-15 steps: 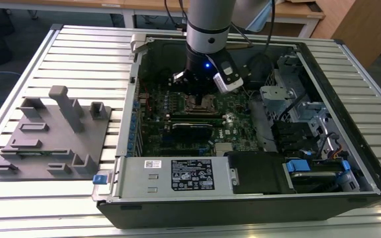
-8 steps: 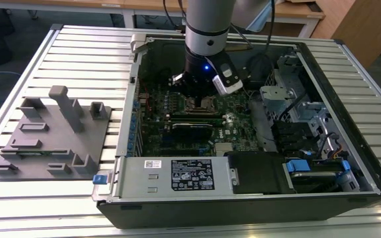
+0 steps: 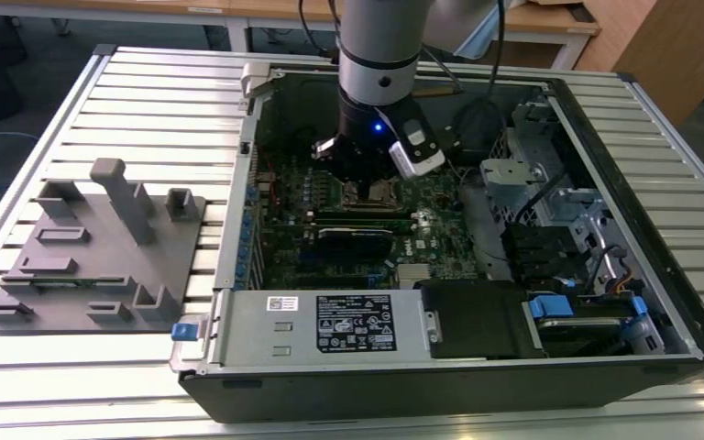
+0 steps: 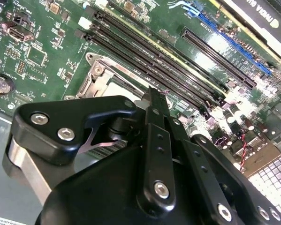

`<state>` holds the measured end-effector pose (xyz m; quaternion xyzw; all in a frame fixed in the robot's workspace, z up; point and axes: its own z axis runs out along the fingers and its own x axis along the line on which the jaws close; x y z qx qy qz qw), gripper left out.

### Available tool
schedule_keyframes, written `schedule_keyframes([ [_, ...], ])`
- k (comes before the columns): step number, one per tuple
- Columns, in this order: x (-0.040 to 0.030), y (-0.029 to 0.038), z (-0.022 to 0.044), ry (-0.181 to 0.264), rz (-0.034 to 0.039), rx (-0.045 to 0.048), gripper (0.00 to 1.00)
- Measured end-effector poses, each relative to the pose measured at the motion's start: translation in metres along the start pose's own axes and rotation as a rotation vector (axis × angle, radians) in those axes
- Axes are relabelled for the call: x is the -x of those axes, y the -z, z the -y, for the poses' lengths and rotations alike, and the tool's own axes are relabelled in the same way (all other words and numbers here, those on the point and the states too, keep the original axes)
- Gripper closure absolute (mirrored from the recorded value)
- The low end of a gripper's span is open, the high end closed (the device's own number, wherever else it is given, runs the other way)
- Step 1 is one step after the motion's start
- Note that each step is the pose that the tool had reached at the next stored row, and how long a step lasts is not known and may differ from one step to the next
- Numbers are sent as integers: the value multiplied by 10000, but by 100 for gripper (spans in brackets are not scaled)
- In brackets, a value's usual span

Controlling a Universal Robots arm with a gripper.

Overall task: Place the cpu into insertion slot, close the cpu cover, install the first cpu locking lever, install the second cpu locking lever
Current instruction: 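Install the second cpu locking lever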

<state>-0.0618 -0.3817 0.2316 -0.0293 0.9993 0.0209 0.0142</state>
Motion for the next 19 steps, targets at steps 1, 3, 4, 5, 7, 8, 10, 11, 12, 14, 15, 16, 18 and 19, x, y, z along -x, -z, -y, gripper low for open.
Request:
schedule_keyframes([
  [1,-1,-5,0,-1,1,2,90],
  [3,-1,-9,0,-1,1,1,90],
  [4,-1,-10,0,-1,1,2,90],
  [5,0,-14,0,-1,3,5,90],
  [7,-1,-17,0,-1,1,2,90],
  [8,-1,-21,0,-1,1,1,90],
  [10,-1,-25,1,-1,1,2,90],
  [11,-1,-26,1,-1,2,3,90],
  [12,-2,-28,1,-2,2,3,90],
  [14,-12,-32,0,-7,3,2,90],
  [15,-20,-34,0,-10,3,-1,90],
  [16,-26,-38,0,-14,4,-2,90],
  [18,-36,-48,-1,-28,7,-3,90],
  [19,-41,-54,-1,-37,6,-7,90],
])
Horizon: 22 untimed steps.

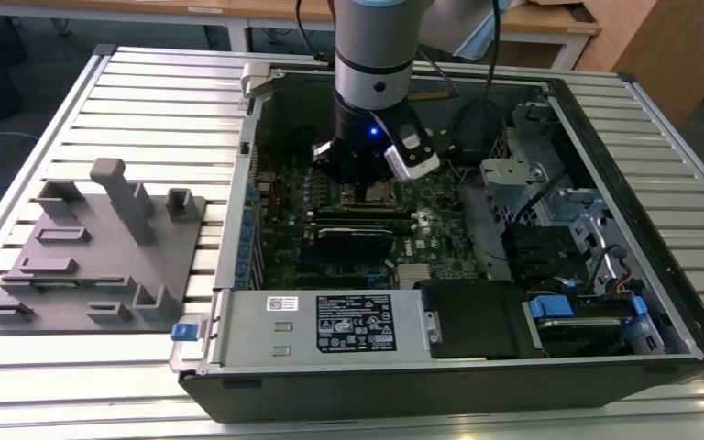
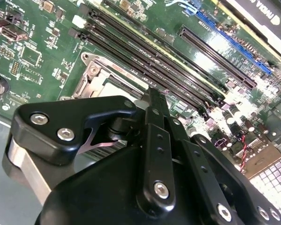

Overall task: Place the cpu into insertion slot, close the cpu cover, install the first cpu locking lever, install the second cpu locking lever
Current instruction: 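Install the second cpu locking lever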

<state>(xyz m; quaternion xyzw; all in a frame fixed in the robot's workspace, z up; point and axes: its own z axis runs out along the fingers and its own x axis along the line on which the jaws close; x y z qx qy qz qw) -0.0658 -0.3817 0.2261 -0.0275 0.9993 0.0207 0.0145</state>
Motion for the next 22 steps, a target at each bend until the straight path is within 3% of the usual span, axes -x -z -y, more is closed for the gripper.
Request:
schedule_keyframes([
  [5,-35,-30,0,-50,2,-8,90],
  [22,-91,-31,35,-71,37,-10,90],
])
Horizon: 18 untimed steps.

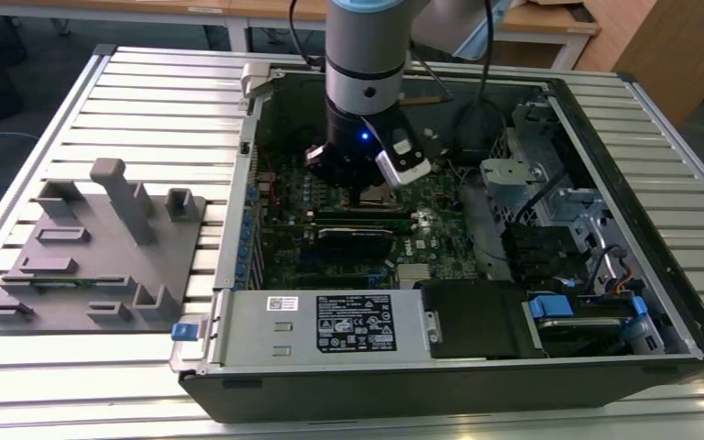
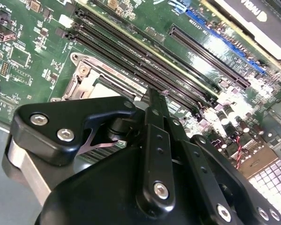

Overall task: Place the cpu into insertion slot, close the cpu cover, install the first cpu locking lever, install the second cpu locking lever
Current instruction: 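Install the second cpu locking lever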

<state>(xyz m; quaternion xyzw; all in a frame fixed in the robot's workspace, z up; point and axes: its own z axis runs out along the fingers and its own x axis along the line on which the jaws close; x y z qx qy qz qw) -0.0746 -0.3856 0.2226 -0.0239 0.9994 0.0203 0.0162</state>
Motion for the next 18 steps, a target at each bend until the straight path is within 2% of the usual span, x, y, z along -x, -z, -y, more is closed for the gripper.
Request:
schedule_keyframes([
  [4,-23,-1,12,-10,19,0,90],
  [9,-37,-32,18,-69,28,10,90],
  [13,-38,-49,19,-310,43,122,90],
  [18,-38,-49,22,-323,43,157,90],
])
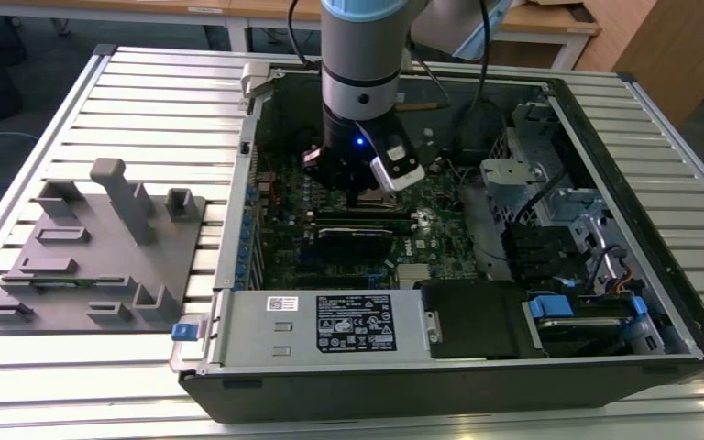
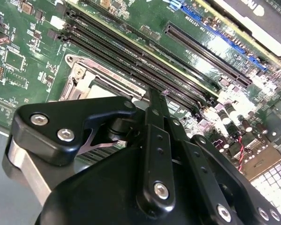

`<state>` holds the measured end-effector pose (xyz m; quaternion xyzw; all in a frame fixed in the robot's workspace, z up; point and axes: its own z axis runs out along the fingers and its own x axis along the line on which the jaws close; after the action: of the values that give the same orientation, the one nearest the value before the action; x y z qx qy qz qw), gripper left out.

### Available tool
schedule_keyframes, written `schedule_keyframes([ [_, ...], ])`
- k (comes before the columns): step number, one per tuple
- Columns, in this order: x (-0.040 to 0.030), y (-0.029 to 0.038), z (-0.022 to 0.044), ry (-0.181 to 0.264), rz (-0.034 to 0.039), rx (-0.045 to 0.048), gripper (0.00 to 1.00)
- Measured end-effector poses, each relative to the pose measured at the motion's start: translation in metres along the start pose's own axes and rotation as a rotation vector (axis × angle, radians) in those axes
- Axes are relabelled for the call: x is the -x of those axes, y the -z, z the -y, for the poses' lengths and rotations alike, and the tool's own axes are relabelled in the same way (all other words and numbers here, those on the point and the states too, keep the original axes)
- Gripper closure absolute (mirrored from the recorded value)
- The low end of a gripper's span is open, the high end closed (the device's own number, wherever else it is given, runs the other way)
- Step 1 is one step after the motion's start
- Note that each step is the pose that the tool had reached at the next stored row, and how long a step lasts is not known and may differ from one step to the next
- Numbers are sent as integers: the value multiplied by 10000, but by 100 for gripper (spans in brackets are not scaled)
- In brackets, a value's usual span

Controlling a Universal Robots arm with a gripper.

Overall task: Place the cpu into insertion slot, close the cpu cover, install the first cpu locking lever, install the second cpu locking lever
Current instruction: 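Install the second cpu locking lever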

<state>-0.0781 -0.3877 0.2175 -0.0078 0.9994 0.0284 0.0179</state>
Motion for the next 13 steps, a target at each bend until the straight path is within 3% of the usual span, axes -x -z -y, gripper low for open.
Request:
schedule_keyframes([
  [3,-2,1,26,-12,7,284,90],
  [5,-7,2,42,-20,8,384,90],
  [13,-32,-30,76,-171,22,510,90],
])
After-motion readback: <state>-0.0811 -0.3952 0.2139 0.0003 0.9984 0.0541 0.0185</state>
